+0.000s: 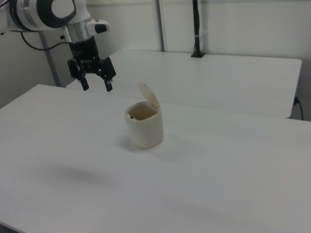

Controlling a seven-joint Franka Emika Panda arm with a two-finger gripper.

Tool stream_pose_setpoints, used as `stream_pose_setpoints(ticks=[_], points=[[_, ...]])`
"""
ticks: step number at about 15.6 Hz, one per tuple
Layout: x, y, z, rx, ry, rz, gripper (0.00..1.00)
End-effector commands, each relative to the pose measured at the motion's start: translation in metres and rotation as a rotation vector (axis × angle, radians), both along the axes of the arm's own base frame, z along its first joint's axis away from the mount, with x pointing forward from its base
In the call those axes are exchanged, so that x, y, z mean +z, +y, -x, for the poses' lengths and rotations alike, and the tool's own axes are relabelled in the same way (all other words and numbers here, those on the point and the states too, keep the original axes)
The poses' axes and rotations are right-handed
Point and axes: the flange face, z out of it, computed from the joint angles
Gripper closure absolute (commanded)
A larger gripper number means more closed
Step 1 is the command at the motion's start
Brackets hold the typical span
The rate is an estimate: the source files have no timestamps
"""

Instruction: Open the trash bin

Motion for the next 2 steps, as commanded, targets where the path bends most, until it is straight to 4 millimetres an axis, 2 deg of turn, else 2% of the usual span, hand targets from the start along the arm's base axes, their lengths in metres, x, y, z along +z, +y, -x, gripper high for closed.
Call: stream_pose_setpoints(ticks=[1, 2], points=[[0.0074, 0.0007, 0.0122, -0.03, -0.008, -0.004, 0.0], [0.0075, 0.0007, 0.0122, -0.033, -0.009, -0.004, 0.0]])
